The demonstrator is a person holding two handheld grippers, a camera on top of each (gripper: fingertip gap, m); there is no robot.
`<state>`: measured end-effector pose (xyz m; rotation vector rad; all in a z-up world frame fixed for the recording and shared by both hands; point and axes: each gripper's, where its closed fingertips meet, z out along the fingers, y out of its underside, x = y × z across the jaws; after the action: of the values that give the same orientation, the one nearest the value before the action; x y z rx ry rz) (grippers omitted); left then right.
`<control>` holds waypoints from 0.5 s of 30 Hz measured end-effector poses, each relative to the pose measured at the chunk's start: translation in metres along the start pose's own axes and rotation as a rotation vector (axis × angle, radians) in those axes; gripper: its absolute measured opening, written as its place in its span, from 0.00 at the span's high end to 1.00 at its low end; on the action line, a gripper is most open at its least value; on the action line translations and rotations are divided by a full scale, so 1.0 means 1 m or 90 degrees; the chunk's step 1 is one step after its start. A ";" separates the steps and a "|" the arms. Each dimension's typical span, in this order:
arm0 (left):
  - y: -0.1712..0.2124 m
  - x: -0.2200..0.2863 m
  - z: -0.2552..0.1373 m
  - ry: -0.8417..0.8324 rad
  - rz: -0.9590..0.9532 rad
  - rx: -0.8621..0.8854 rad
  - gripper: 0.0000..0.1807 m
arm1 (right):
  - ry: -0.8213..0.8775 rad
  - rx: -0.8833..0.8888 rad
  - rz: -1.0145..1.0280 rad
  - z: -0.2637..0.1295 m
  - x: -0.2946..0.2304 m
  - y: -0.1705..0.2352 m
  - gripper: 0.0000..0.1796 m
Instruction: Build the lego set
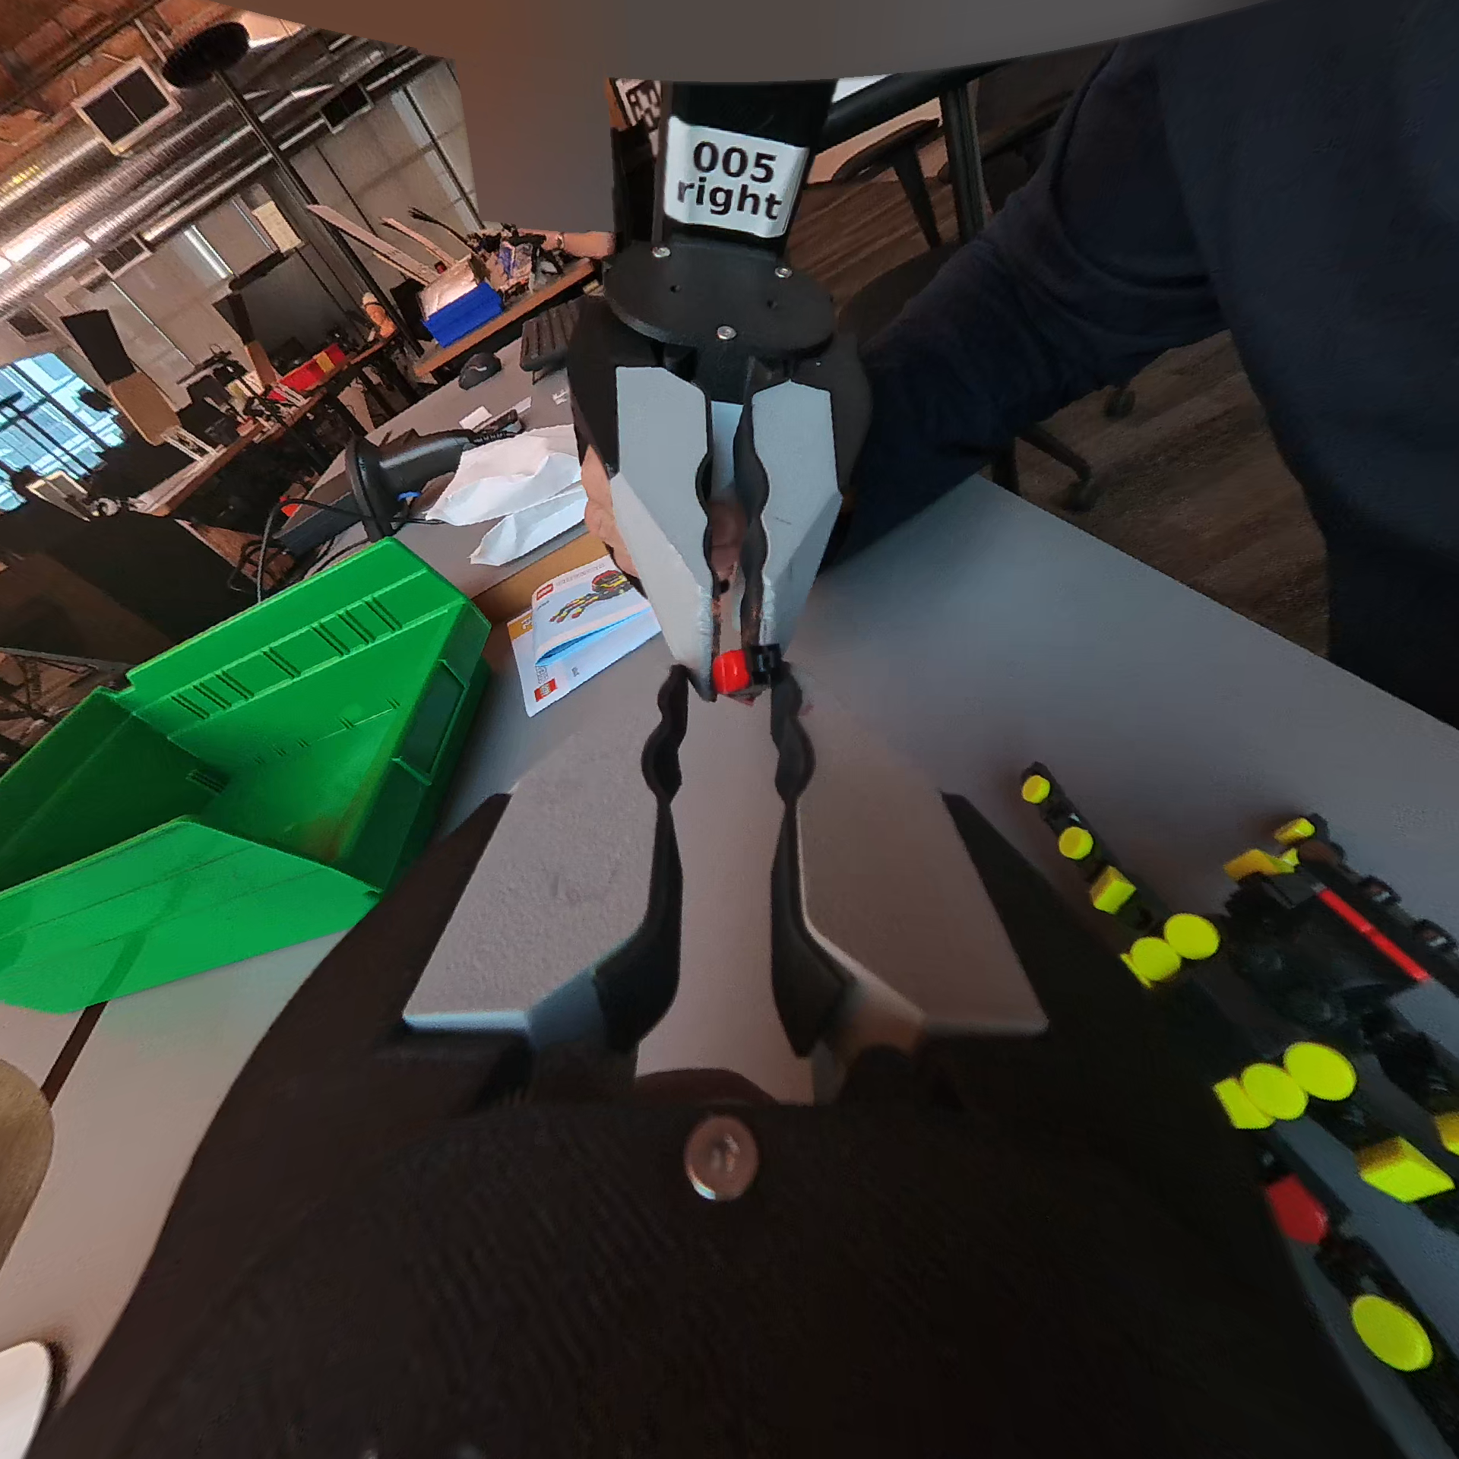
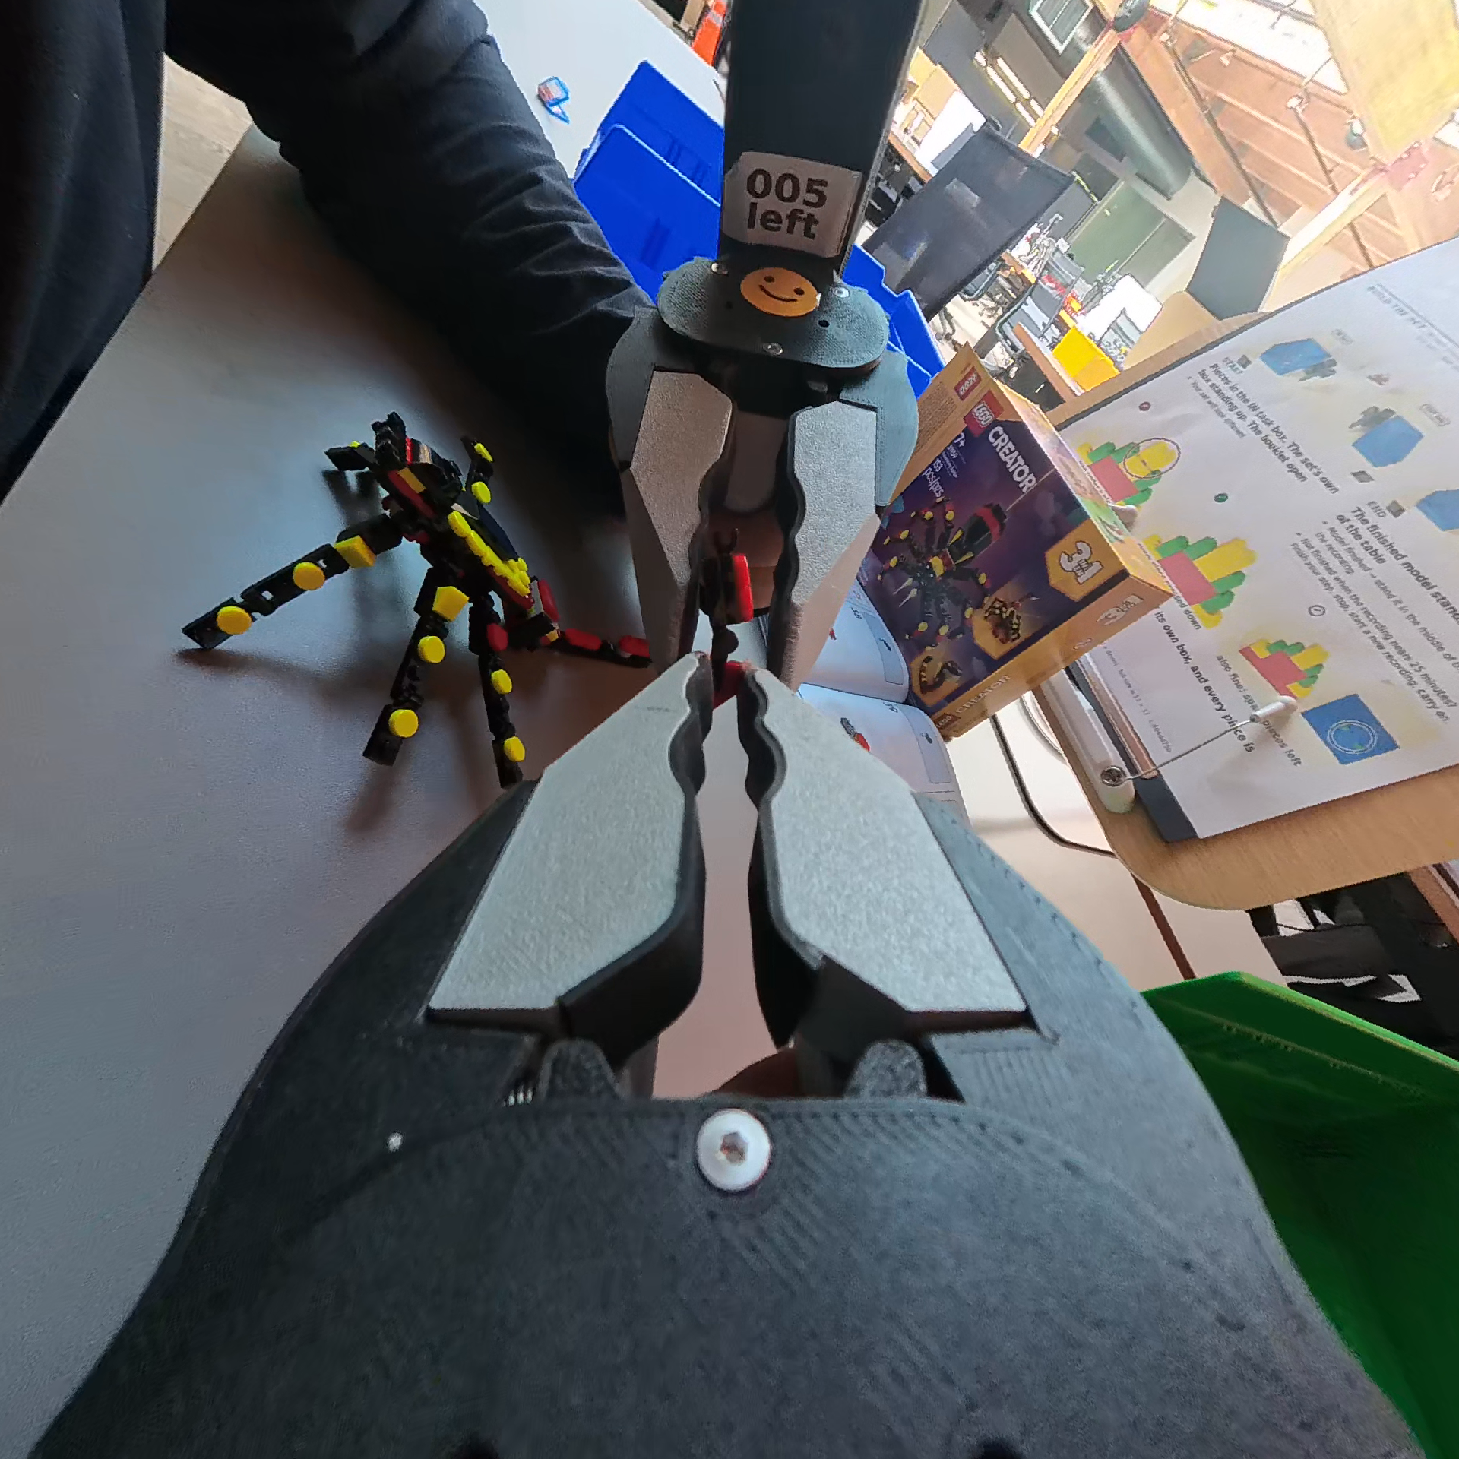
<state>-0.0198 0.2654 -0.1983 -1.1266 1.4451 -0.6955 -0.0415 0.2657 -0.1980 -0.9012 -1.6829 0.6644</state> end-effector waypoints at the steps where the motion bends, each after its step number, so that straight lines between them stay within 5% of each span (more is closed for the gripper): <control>1: 0.001 0.001 0.000 0.006 -0.004 0.000 0.89 | -0.002 -0.003 -0.006 0.000 -0.001 0.001 0.98; 15: 0.011 -0.024 -0.004 -0.033 -0.086 -0.009 0.88 | 0.099 -0.057 0.003 0.004 0.026 0.019 0.98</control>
<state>-0.0285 0.2908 -0.1979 -1.2529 1.3409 -0.7455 -0.0443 0.2975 -0.2005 -0.9956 -1.5813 0.5114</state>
